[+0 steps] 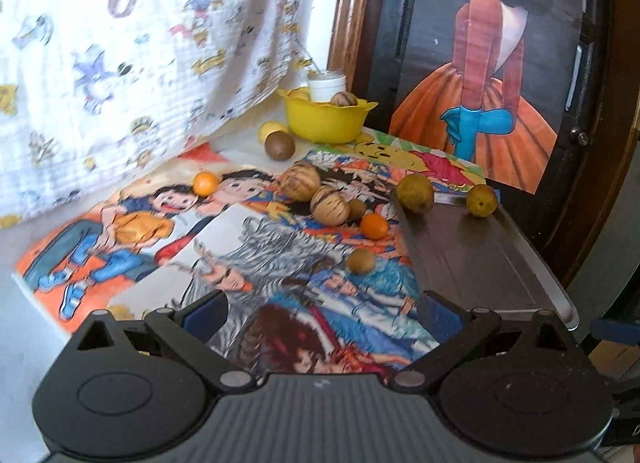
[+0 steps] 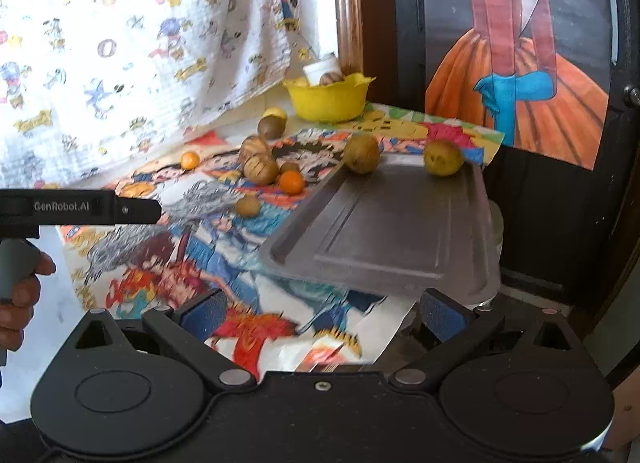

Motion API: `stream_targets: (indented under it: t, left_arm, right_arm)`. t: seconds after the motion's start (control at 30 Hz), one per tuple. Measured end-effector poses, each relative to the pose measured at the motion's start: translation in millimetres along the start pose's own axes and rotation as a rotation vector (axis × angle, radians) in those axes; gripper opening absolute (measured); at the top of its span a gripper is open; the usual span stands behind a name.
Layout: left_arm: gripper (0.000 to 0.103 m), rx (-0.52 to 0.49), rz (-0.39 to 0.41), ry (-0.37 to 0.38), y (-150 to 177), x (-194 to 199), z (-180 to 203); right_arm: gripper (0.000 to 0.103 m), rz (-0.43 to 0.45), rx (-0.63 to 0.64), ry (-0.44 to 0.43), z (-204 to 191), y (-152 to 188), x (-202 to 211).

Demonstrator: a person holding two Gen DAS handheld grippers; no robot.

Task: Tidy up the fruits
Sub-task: 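Release both pears onto the metal tray and withdraw both grippers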

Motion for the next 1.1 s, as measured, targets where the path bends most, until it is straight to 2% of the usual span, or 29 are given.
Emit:
stream_targets:
  t: [0.47, 0.8, 1.1]
  left_arm:
    - [0.103, 0.034, -0.03, -0.047, 15, 3, -23]
    - [0.103, 0.028, -0.044, -0.064, 17, -6, -30]
    - [0.103, -0.032, -0.044, -0.057, 10, -18, -28]
  right_arm:
    - [0.102, -0.037, 0.043, -0.057, -27, 12, -9]
    - [0.102, -0.034, 0.035, -0.059, -19, 10, -14]
    - [0.102, -0.008, 0.035, -0.01, 9, -10, -20]
Point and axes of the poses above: each gripper's, at about its wrist camera, not at the fingertips, and x roughly against the way its jaws point, z to its right, y to its underside, the point moved 9 cm from there along -x, roughly the way its jaws point, and after that the axes turned 1 degree about y, right-handed, at the moved point
